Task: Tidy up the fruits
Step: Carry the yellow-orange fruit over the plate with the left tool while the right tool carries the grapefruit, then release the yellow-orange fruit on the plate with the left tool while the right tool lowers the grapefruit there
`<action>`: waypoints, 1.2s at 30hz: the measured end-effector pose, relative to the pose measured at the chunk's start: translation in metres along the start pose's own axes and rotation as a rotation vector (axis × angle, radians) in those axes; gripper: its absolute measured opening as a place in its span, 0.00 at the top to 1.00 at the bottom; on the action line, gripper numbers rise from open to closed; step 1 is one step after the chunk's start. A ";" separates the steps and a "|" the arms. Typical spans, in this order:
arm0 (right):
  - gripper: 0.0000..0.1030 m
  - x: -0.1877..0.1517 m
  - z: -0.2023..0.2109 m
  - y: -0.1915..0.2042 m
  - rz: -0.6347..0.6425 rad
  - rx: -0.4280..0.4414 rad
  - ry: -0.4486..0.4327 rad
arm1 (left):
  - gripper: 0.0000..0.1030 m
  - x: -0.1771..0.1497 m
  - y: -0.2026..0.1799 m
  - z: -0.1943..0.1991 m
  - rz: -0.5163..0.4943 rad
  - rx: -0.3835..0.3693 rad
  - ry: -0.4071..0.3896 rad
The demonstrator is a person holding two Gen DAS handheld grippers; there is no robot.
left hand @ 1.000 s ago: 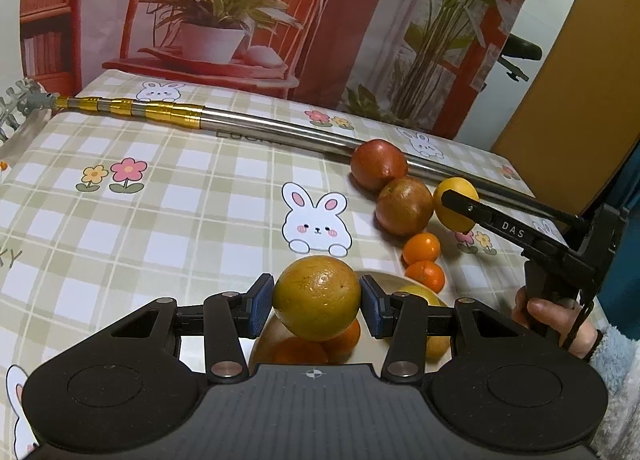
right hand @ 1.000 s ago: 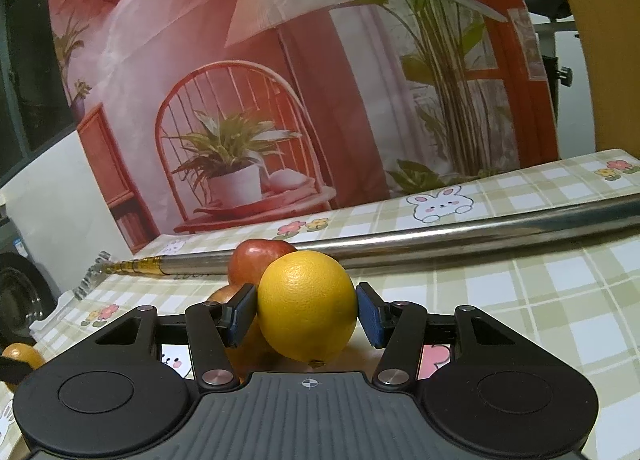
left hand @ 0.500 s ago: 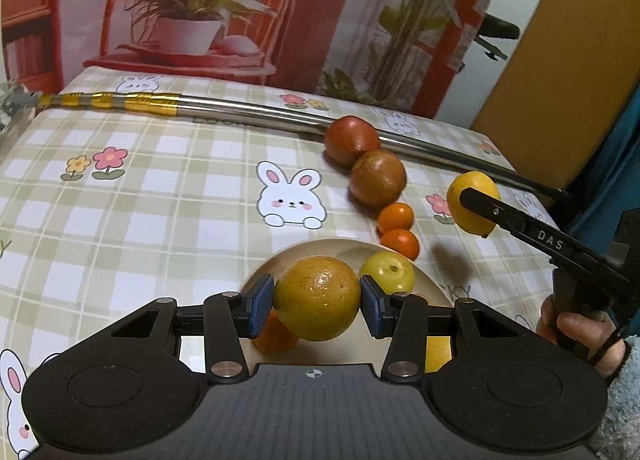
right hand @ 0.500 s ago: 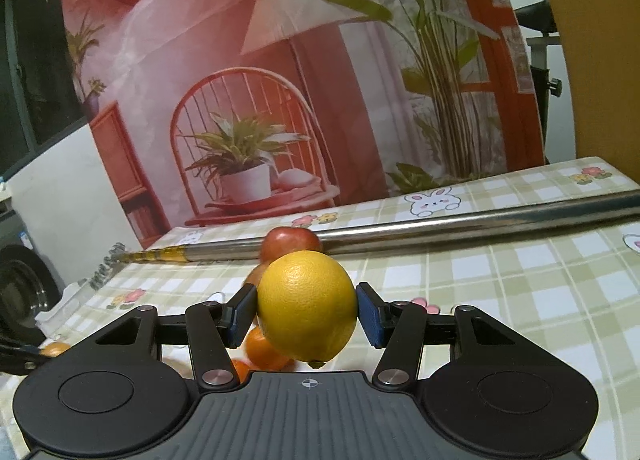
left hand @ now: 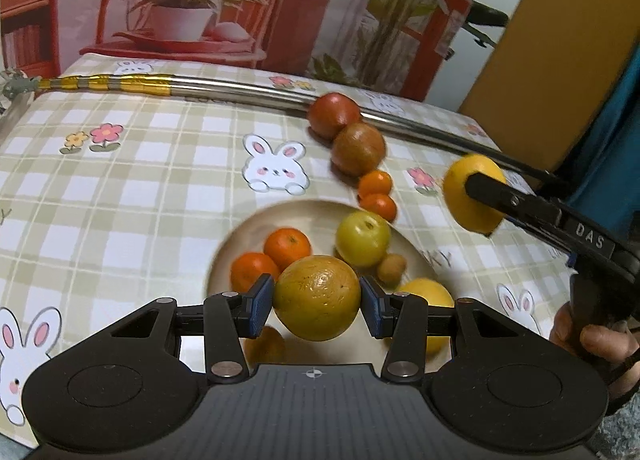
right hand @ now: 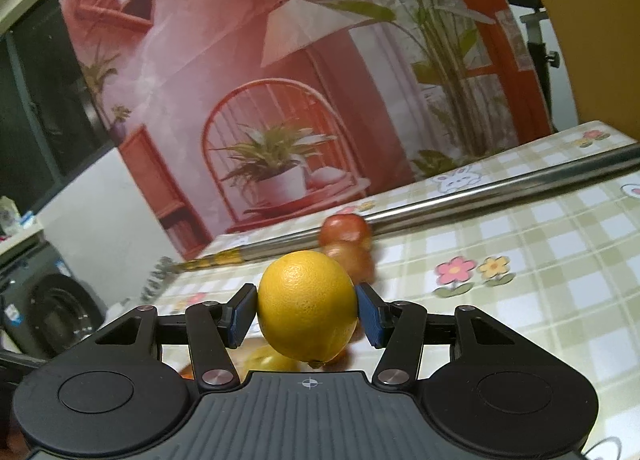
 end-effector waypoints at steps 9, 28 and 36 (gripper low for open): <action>0.51 -0.013 0.013 0.034 0.044 0.026 0.041 | 0.52 -0.024 0.002 -0.007 0.011 -0.020 0.074; 0.51 -0.030 0.036 0.052 0.085 0.034 0.082 | 0.52 -0.046 0.004 -0.007 -0.030 0.038 0.148; 0.51 -0.032 0.044 0.060 0.107 0.031 0.091 | 0.52 -0.047 0.006 -0.007 -0.079 0.082 0.103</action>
Point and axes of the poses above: each gripper's, at about its wrist camera, not at the fingertips, and z roughly against the way its jaws point, y to its left, x to its top, the point moved 9 cm from there along -z, roughly the way its jaws point, and after that the axes turned 8 degrees about -x, right-handed, at the moved point
